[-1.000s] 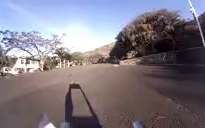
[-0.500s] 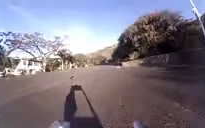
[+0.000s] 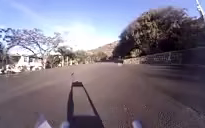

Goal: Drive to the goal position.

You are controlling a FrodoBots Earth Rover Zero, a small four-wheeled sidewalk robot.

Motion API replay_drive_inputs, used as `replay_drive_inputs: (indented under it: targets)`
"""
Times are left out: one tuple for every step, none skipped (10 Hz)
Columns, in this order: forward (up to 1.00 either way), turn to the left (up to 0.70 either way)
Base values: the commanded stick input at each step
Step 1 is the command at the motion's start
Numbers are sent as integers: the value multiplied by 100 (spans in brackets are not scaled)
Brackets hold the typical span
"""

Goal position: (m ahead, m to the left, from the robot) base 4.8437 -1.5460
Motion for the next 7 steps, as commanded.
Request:
replay_drive_inputs:
  targets:
    - [50,0]
    - [50,0]
    - [50,0]
    - [50,0]
    - [50,0]
    - [50,0]
    - [50,0]
